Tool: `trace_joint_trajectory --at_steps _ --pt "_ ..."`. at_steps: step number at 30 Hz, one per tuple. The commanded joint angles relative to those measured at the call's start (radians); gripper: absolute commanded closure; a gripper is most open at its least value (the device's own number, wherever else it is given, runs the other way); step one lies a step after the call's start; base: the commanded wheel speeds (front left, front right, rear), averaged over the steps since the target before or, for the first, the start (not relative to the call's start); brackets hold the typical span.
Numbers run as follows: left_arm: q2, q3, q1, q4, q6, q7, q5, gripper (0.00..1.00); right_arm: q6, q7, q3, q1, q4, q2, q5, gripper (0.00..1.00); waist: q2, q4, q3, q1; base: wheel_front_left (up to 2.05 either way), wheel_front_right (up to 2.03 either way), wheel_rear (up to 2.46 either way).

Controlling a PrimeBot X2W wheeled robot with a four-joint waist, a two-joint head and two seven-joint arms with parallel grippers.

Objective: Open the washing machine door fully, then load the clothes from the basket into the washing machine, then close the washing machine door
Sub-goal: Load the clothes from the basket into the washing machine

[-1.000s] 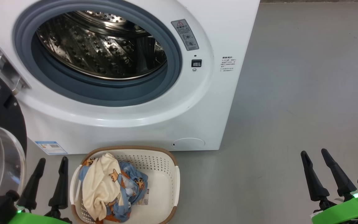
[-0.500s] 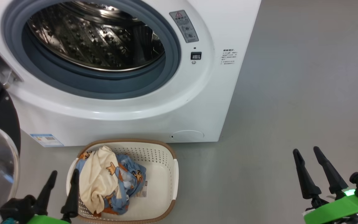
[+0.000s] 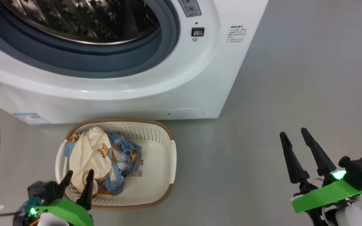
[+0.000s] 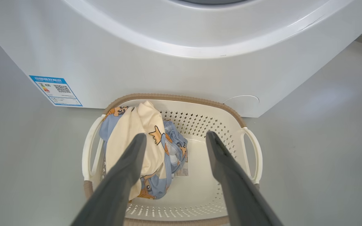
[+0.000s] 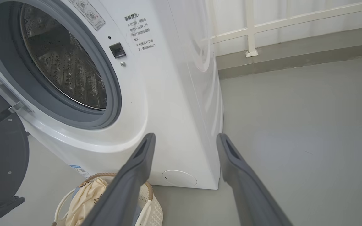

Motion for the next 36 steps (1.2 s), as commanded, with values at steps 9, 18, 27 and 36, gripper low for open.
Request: trace_joint_trajectory --at_steps 9,18,27,36 --pt "0.050 -0.079 -0.223 0.227 -0.003 -0.008 -0.019 0.00 0.002 -0.012 0.048 -0.090 -0.032 0.043 -0.044 0.00 -0.0001 -0.043 0.182 0.0000 0.00 0.00 0.00" --pt "0.079 -0.166 -0.386 0.410 -0.003 -0.008 -0.039 0.00 0.002 -0.012 0.072 -0.154 -0.047 0.079 -0.071 0.00 -0.0001 -0.083 0.292 0.0000 0.00 0.00 0.00" --pt "0.116 -0.227 -0.501 0.513 -0.003 -0.006 -0.081 0.00 0.002 -0.012 0.088 -0.199 -0.063 0.104 -0.087 0.00 -0.0001 -0.106 0.373 0.0000 0.00 0.00 0.00" --pt "0.152 -0.248 -0.558 0.553 -0.003 -0.001 -0.136 0.00 0.002 -0.012 0.113 -0.231 -0.069 0.123 -0.093 0.00 -0.0001 -0.127 0.419 -0.0001 0.00 0.00 0.00"
